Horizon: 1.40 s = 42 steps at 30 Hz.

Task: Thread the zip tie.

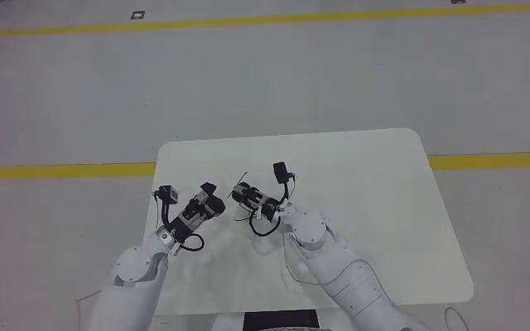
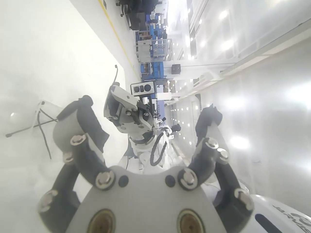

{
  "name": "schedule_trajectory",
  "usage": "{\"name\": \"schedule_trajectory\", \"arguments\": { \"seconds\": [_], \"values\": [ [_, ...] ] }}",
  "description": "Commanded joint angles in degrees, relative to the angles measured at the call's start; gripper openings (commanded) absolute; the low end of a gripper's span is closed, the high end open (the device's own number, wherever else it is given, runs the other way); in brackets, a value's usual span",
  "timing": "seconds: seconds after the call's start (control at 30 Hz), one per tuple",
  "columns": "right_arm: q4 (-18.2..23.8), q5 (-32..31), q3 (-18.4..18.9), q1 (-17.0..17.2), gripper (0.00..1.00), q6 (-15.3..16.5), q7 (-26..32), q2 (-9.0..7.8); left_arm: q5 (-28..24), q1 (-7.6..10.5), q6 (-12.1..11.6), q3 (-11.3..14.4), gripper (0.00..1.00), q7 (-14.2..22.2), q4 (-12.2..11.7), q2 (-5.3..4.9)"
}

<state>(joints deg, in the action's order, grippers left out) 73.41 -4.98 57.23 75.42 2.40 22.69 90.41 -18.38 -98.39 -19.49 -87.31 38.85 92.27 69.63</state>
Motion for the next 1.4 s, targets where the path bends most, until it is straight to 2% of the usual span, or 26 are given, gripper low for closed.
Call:
{"name": "schedule_trajectory", "arguments": {
  "seconds": [0.0, 0.03, 0.07, 0.13, 0.17, 0.2, 0.3, 0.37, 0.53, 0.73, 1.13, 1.37],
  "values": [
    [0.0, 0.1, -0.1, 0.0, 0.00, -0.1, -0.1, -0.06, 0.0, 0.17, 0.0, 0.0, 1.00, 0.1, -0.4, -0.03],
    [0.1, 0.1, -0.2, 0.0, 0.00, -0.2, -0.1, -0.09, 0.0, 0.21, 0.0, 0.0, 1.00, 0.1, -0.6, -0.05],
    [0.1, 0.1, -0.2, 0.0, 0.00, -0.3, -0.1, -0.12, 0.1, 0.25, 0.0, 0.0, 0.93, 0.2, -0.7, -0.07],
    [0.2, 0.0, -0.3, 0.0, 0.00, -0.5, -0.4, -0.19, 0.0, 0.35, 0.0, -0.1, 0.76, 0.5, -1.1, -0.11],
    [0.2, -0.1, -0.4, 0.0, 0.00, -0.6, -0.5, -0.21, 0.0, 0.41, 0.0, -0.2, 0.65, 0.6, -1.3, -0.13],
    [0.3, -0.1, -0.5, 0.0, 0.00, -0.6, -0.6, -0.24, 0.0, 0.47, 0.0, -0.2, 0.50, 0.7, -1.5, -0.14],
    [0.5, -0.3, -0.8, -0.1, 0.00, -0.9, -1.0, -0.28, -0.1, 0.58, 0.0, -0.2, 0.41, 1.3, -1.9, -0.18],
    [0.6, -0.4, -1.0, -0.1, 0.00, -1.0, -1.4, -0.31, -0.1, 0.57, 0.0, -0.1, 0.38, 1.6, -2.1, -0.21],
    [0.7, -0.1, -1.4, -0.2, 0.00, -1.0, -1.7, -0.37, 0.0, 0.65, 0.0, -0.1, 0.40, 2.0, -2.8, -0.31],
    [0.6, 0.5, -1.8, -0.6, 0.00, -1.0, -1.8, -0.41, -0.1, 0.89, 0.0, 0.0, 0.36, 2.6, -3.5, -0.46],
    [-0.6, 0.9, -3.1, -1.9, 0.00, -0.9, -1.8, -0.40, -0.4, 1.68, 0.0, 0.8, 0.21, 3.3, -4.6, -0.66],
    [-1.2, 1.3, -3.3, -2.6, 0.00, -0.8, -2.2, -0.40, -0.4, 2.28, 0.0, 1.1, 0.17, 3.6, -5.3, -0.80]
  ]
}}
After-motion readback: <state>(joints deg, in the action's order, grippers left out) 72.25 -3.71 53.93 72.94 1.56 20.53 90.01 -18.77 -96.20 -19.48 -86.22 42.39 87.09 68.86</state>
